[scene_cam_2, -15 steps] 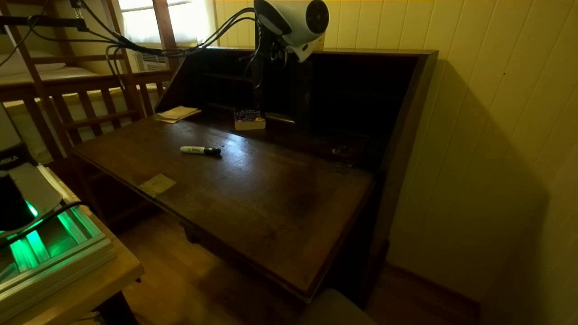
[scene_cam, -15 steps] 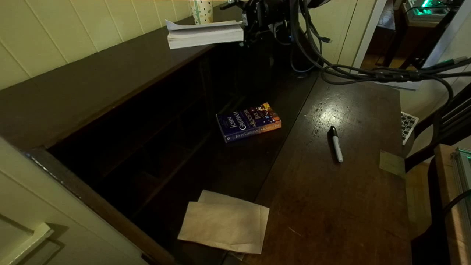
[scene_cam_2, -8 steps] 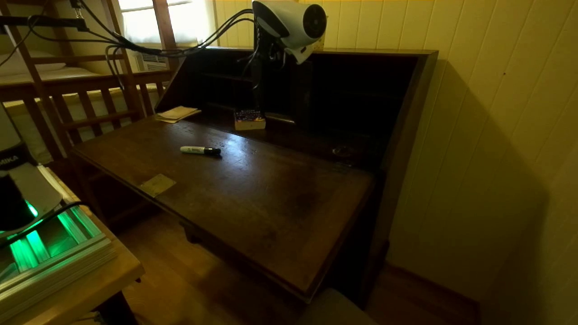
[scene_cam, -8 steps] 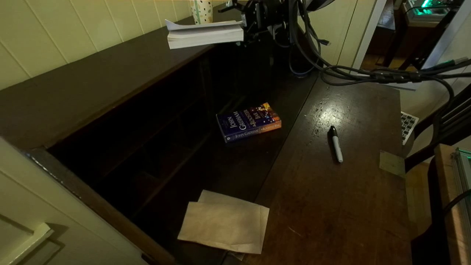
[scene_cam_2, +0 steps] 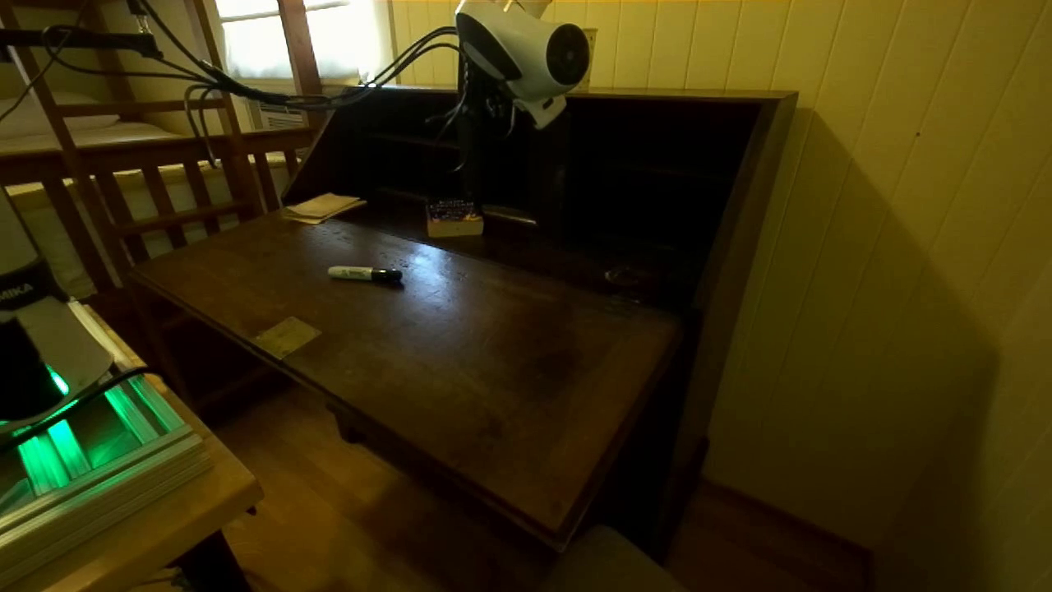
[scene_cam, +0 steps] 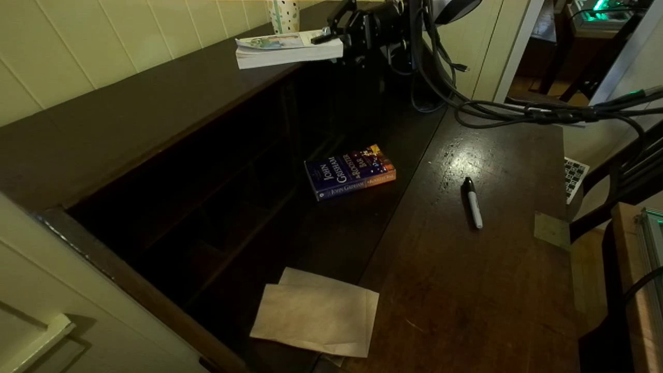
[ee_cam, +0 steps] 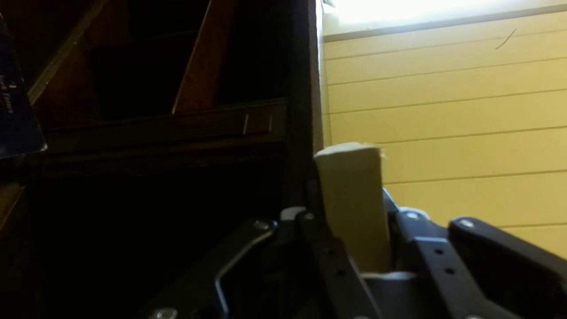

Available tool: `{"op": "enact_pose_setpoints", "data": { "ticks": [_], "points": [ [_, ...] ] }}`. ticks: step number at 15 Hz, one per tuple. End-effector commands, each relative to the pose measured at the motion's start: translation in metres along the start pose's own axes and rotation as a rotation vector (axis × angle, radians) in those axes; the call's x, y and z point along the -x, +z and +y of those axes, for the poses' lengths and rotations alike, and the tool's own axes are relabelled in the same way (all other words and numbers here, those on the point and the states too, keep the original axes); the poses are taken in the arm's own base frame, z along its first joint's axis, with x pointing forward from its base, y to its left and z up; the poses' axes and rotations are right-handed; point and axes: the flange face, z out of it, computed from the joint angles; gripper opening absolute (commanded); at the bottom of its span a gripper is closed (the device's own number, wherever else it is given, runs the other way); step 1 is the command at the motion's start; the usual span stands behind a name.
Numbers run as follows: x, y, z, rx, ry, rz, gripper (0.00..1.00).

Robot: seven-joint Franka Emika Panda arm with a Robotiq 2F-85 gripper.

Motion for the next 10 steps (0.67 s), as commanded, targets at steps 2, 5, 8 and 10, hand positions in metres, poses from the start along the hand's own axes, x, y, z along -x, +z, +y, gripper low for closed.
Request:
{"op": "enact_pose_setpoints", "data": {
  "ticks": [2, 5, 8, 10],
  "points": [
    [0.008, -0.001, -0.009, -0.049, -0.024, 0.022, 0.03],
    [0.012, -0.002, -0.012, -0.030, -0.052, 0.003, 0.06],
    [0.015, -0.004, -0.010, -0.019, -0.048, -0.009, 0.06],
    [0.018, -0.005, -0.008, -0.009, -0.044, -0.023, 0.06]
  ]
}}
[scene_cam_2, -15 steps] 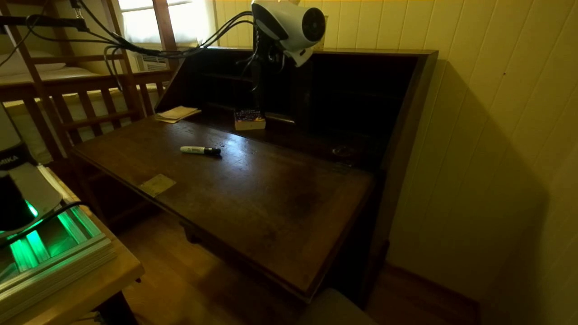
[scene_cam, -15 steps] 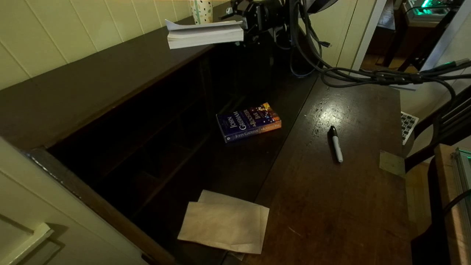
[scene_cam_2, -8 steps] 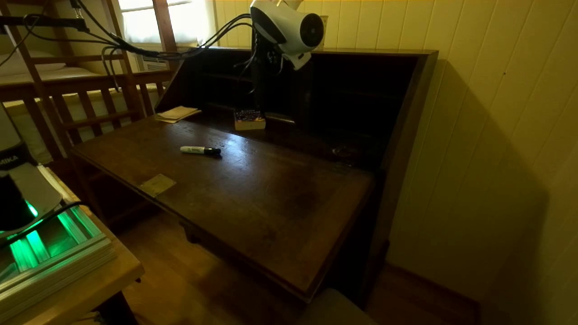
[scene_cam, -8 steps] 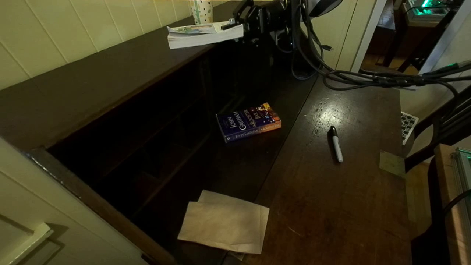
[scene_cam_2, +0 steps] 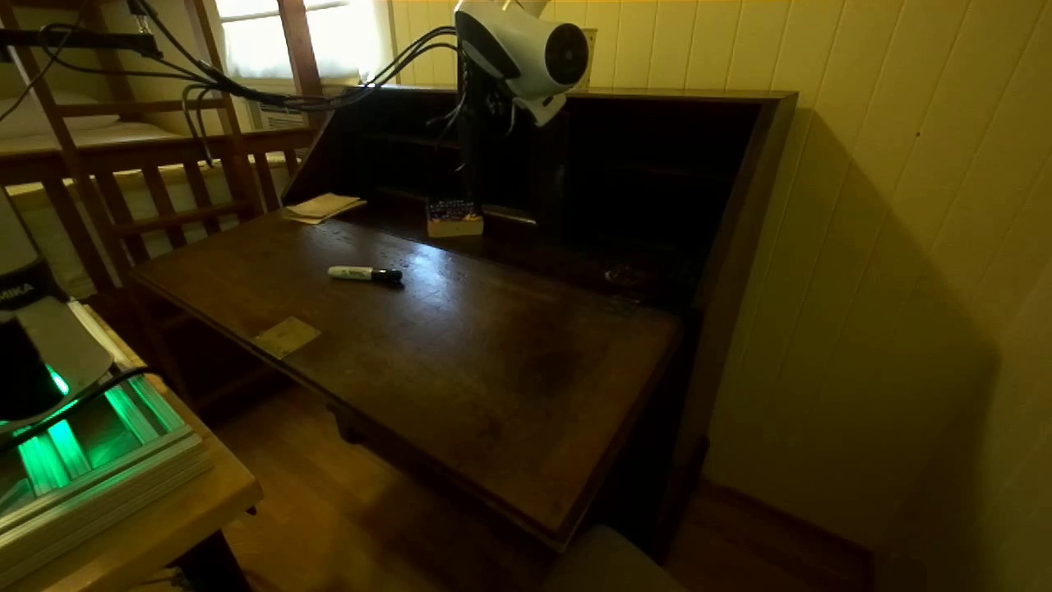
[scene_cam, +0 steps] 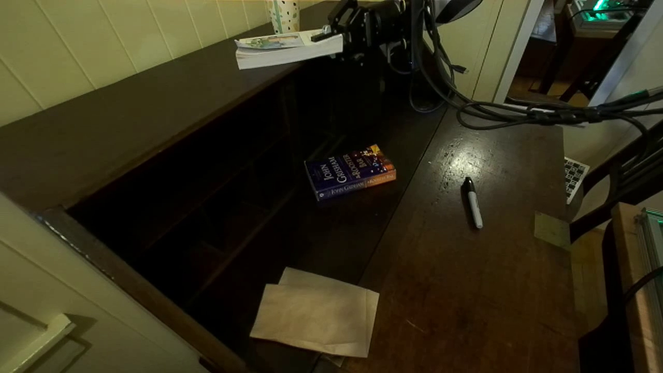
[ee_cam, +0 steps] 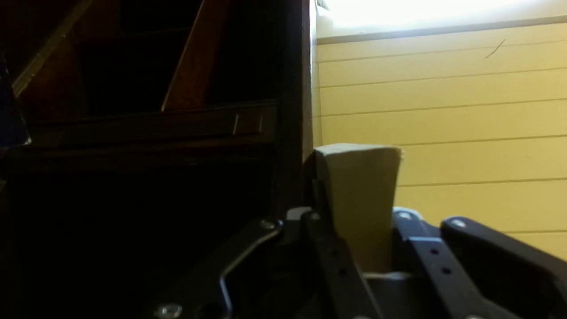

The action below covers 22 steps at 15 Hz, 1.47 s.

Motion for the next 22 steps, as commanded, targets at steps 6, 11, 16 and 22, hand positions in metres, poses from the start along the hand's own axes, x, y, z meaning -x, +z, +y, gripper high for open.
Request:
{"op": "enact_pose_setpoints", "data": {
  "ticks": [6, 11, 16, 22],
  "points": [
    [0.040, -0.011, -0.007, 0.038, 0.013, -0.046, 0.06],
    [0.065, -0.018, -0.008, 0.075, 0.035, -0.053, 0.06],
    [0.096, -0.028, -0.006, 0.105, 0.063, -0.051, 0.06],
    [0.123, -0.043, 0.000, 0.128, 0.098, -0.050, 0.06]
  ]
}}
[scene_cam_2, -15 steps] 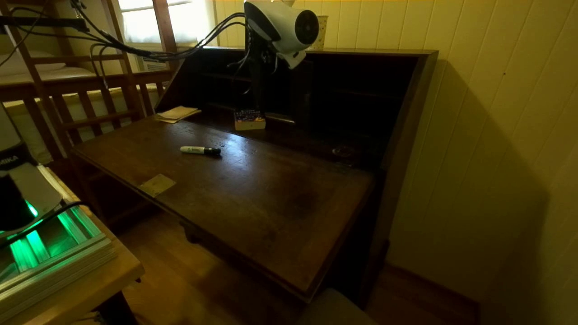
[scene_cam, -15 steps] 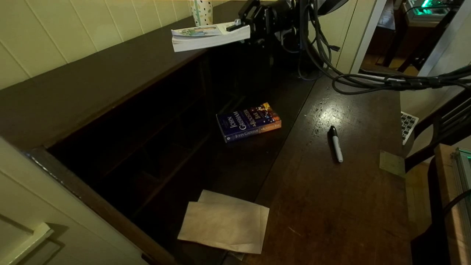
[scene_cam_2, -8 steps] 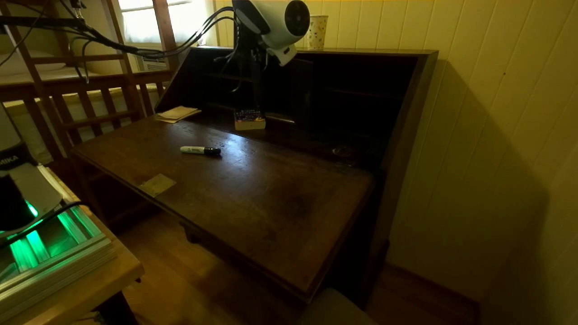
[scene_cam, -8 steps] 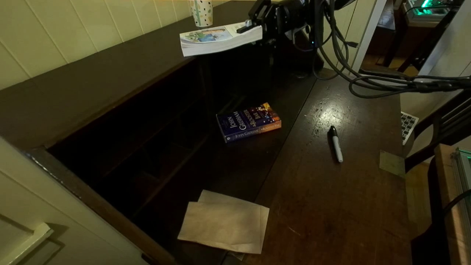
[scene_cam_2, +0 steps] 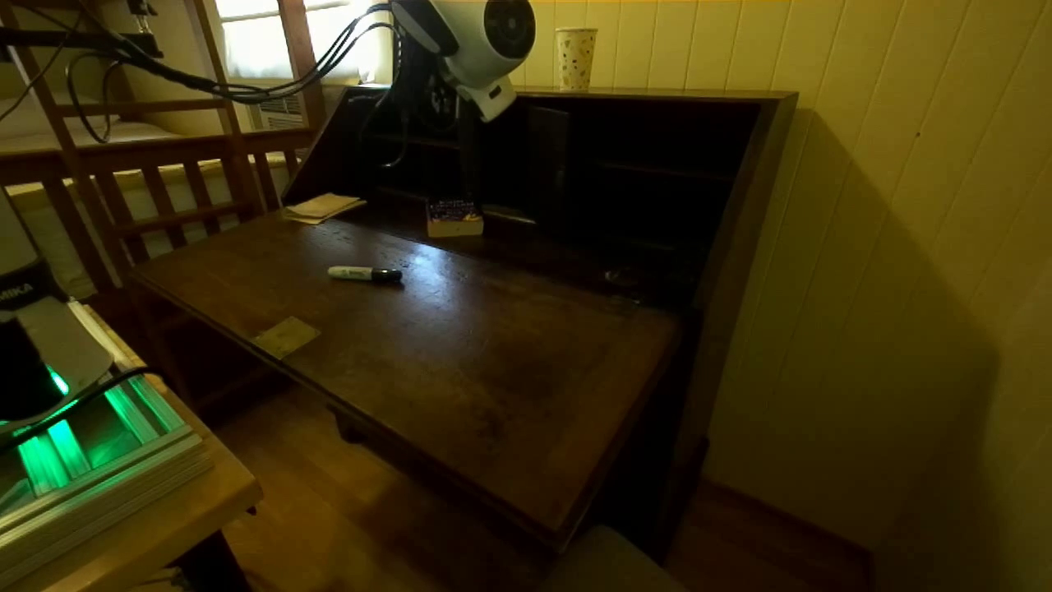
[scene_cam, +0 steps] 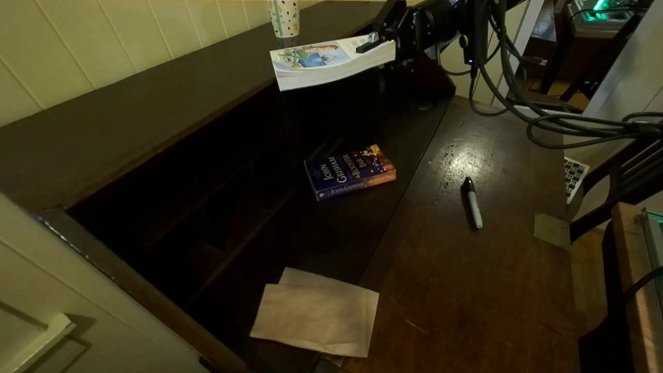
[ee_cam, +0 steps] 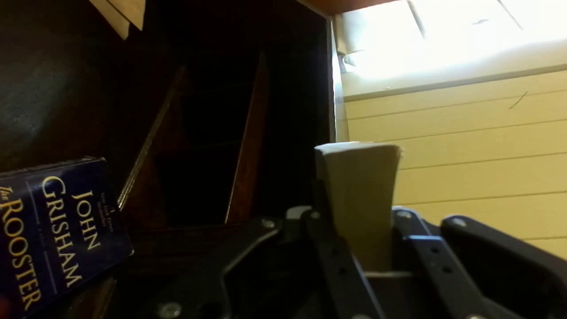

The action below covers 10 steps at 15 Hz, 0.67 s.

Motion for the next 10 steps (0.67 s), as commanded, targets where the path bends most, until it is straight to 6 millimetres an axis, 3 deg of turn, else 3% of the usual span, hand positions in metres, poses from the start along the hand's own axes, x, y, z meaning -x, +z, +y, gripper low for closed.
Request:
{"op": "enact_pose_setpoints", "data": {
  "ticks": [1, 10],
  "points": [
    [0.0243, -0.0077, 0.0000, 0.042, 0.018, 0.006, 0.06],
    [0.0239, -0.0040, -0.0023, 0.079, 0.027, 0.011, 0.06]
  ]
}}
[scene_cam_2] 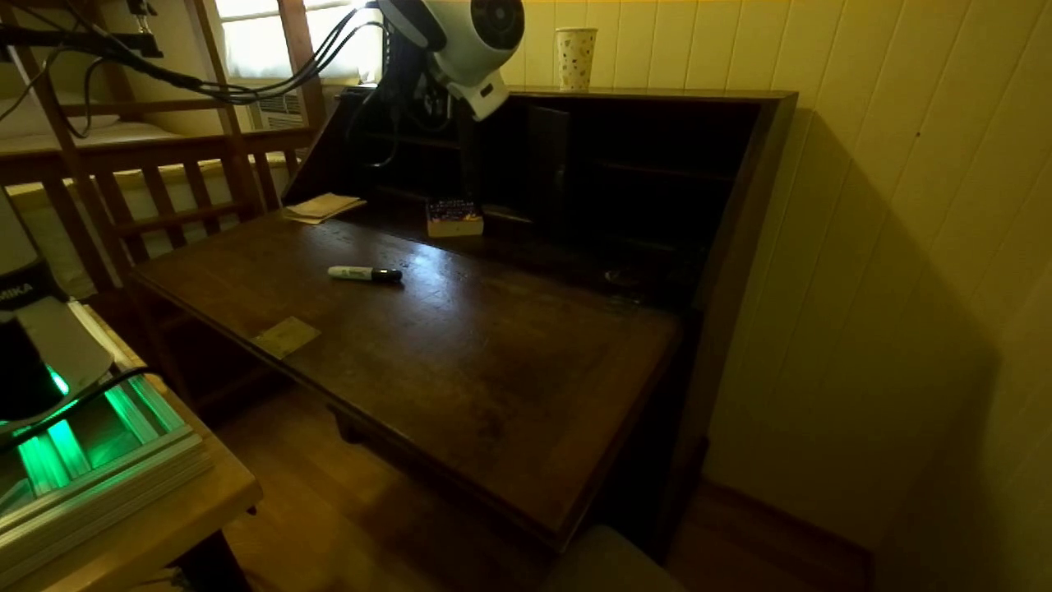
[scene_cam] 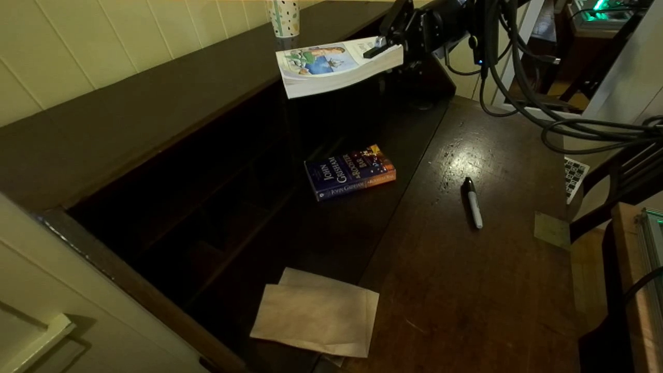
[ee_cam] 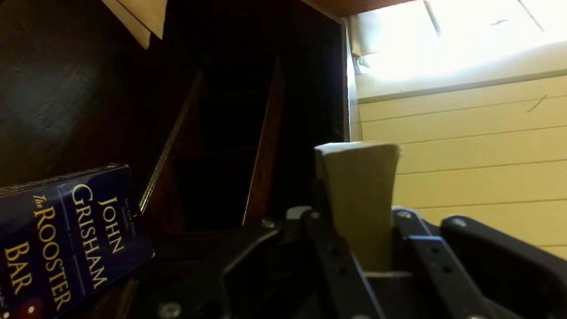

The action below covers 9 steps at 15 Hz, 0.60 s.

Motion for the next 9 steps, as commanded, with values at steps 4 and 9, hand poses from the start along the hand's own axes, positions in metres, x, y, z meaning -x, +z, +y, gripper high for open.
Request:
{"op": "enact_pose_setpoints", "data": {
  "ticks": [4, 9],
  "points": [
    [0.013, -0.001, -0.001, 0.032, 0.047, -0.006, 0.06],
    [0.025, -0.002, 0.015, 0.029, 0.096, -0.010, 0.06]
  ]
}}
